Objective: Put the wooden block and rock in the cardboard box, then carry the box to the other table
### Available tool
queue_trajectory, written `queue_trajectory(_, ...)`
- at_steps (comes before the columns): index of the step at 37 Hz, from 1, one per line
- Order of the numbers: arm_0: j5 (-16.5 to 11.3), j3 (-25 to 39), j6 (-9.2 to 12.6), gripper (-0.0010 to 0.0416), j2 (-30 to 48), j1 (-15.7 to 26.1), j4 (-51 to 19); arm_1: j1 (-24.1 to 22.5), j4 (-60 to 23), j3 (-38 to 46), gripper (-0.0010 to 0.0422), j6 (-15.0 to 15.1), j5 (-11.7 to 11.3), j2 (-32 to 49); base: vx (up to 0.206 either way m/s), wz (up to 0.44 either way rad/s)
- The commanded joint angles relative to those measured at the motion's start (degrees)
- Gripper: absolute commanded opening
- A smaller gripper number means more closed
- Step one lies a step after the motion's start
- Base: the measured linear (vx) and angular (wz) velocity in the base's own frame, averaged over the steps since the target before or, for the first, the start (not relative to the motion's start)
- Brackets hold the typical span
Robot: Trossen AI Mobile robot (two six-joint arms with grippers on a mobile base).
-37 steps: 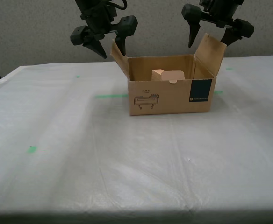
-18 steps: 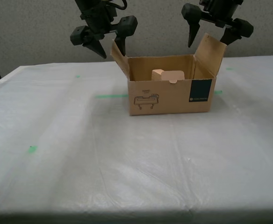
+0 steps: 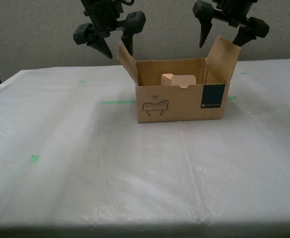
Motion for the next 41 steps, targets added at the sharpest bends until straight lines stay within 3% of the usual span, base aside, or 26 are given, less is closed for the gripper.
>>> queue_trajectory(1, 0.0, 0.1, 0.0, 0.0388, -1.8, 0.0, -0.2, 0.0, -0.3, 0.0, 0.0293, -0.1, -0.1, -2.1, 0.000, 0.000)
queue_trajectory(18, 0.8, 0.0, -0.5, 0.0388, -13.6, 0.0, -5.8, 0.0, -6.0, -0.3, 0.0293, -0.9, -0.1, -12.7, 0.000, 0.000)
queue_trajectory(22, 3.1, 0.1, -1.0, 0.0388, -17.2, 0.0, -7.4, -0.1, -7.1, -0.5, 0.0293, -0.9, -0.1, -15.2, 0.000, 0.000)
queue_trajectory(26, 7.6, 0.0, -2.2, 0.0388, -21.1, 0.0, -9.4, 0.0, -7.9, -0.8, 0.0293, -0.9, -0.2, -18.0, 0.000, 0.000)
queue_trajectory(30, 10.7, 0.0, -3.9, 0.0388, -24.9, 0.0, -11.3, -0.1, -8.4, -1.6, 0.0293, -0.9, -2.7, -20.7, 0.000, 0.000)
queue_trajectory(37, 11.0, 0.0, -4.7, 0.0388, -31.0, 0.0, -13.1, 0.0, -8.5, -5.0, 0.0293, -0.9, -7.0, -26.5, 0.000, 0.000)
queue_trajectory(41, 11.0, 0.0, -4.7, 0.0388, -33.3, 0.0, -14.2, 0.0, -8.3, -8.1, 0.0293, -0.9, -7.4, -29.7, 0.000, 0.000)
